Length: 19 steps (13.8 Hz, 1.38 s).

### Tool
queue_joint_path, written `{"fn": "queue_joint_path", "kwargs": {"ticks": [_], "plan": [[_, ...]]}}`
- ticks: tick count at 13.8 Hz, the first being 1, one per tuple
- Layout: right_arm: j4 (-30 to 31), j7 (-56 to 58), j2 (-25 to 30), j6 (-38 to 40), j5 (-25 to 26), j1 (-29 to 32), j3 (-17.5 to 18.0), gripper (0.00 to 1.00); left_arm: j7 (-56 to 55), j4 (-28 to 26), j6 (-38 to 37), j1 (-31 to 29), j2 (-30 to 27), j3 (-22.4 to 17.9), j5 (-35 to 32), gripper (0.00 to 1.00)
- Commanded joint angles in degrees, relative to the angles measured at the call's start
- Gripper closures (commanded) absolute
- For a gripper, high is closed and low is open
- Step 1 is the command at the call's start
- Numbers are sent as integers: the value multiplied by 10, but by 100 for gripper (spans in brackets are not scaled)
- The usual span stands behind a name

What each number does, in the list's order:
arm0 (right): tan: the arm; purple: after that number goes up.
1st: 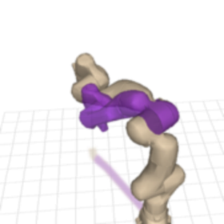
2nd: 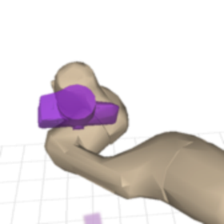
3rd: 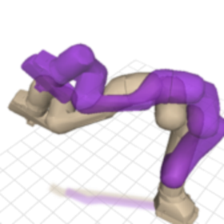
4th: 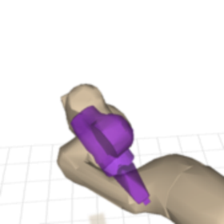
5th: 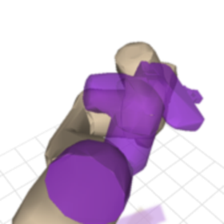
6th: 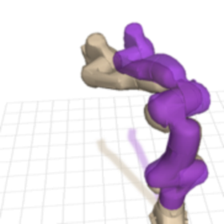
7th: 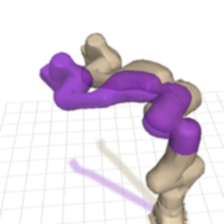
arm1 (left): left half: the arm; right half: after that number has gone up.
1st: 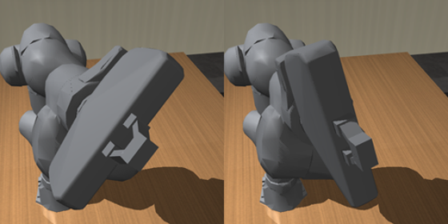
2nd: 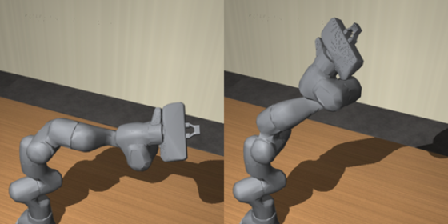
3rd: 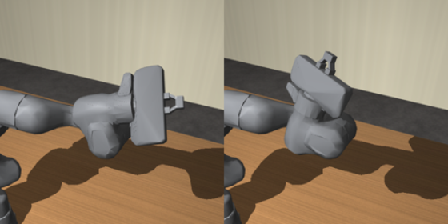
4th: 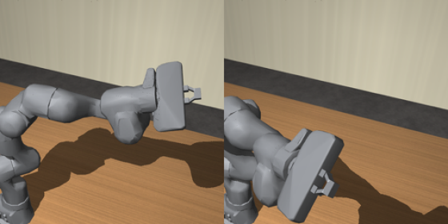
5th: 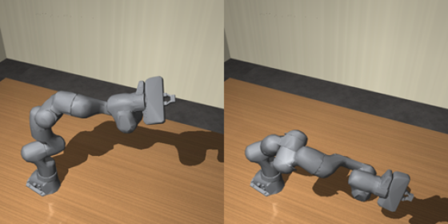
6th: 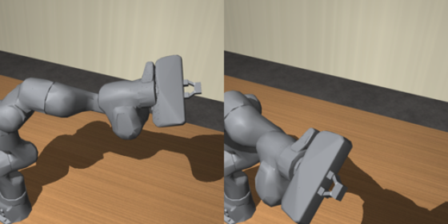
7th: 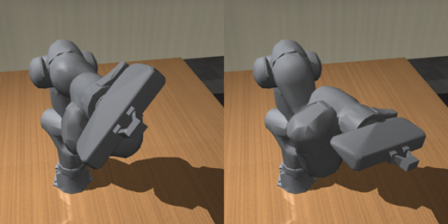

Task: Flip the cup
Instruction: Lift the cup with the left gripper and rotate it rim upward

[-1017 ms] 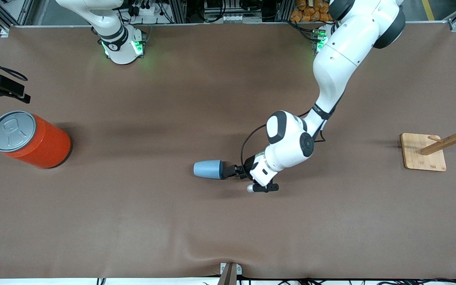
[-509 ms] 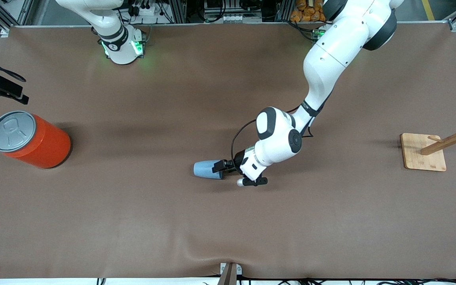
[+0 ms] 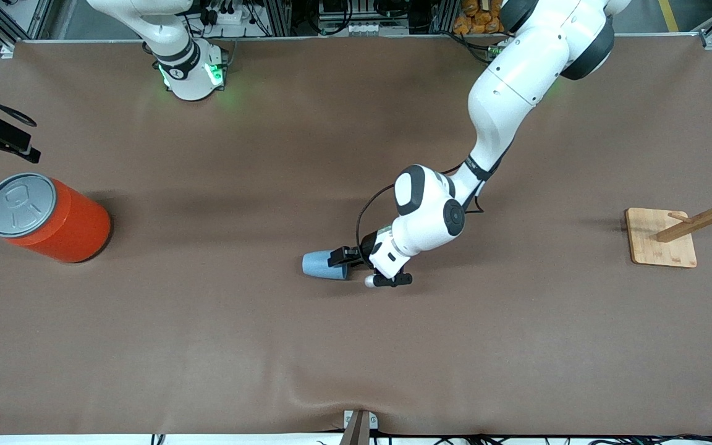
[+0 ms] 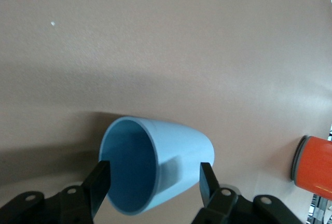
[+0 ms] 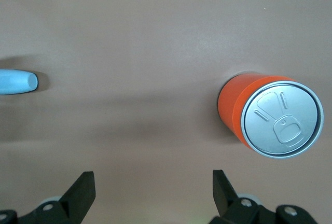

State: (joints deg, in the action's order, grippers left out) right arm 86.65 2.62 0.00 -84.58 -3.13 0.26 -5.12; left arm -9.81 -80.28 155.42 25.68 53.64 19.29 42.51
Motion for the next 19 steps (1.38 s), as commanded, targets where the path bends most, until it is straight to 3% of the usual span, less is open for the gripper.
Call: {"fn": "queue_joint_path", "kwargs": {"ticks": [1,2,5,10,13,17,19], "plan": [[0,-9,3,1,6,4,1,0,12,18,23,16,17,1,24,25],[0,-8,3,2,5,4,1,0,12,16,27,20,17,0,26,29],[0,-9,-1,-6,5,-1,1,0,11,14,30,27,13,0,63,98],[-2,-6,-1,-8,6,3,1,0,1,12,30,23,-8,0,84,100],[-3,-5,-1,-11,6,3,1,0,-50,0,27,12,-58,-6,82,100],[-3,-2,-1,-10,6,1,1,0,-88,-32,17,-49,-114,-8,70,100],[-3,-2,-1,-9,11,-2,1,0,-89,-33,-40,-88,-128,-17,35,100]]}}
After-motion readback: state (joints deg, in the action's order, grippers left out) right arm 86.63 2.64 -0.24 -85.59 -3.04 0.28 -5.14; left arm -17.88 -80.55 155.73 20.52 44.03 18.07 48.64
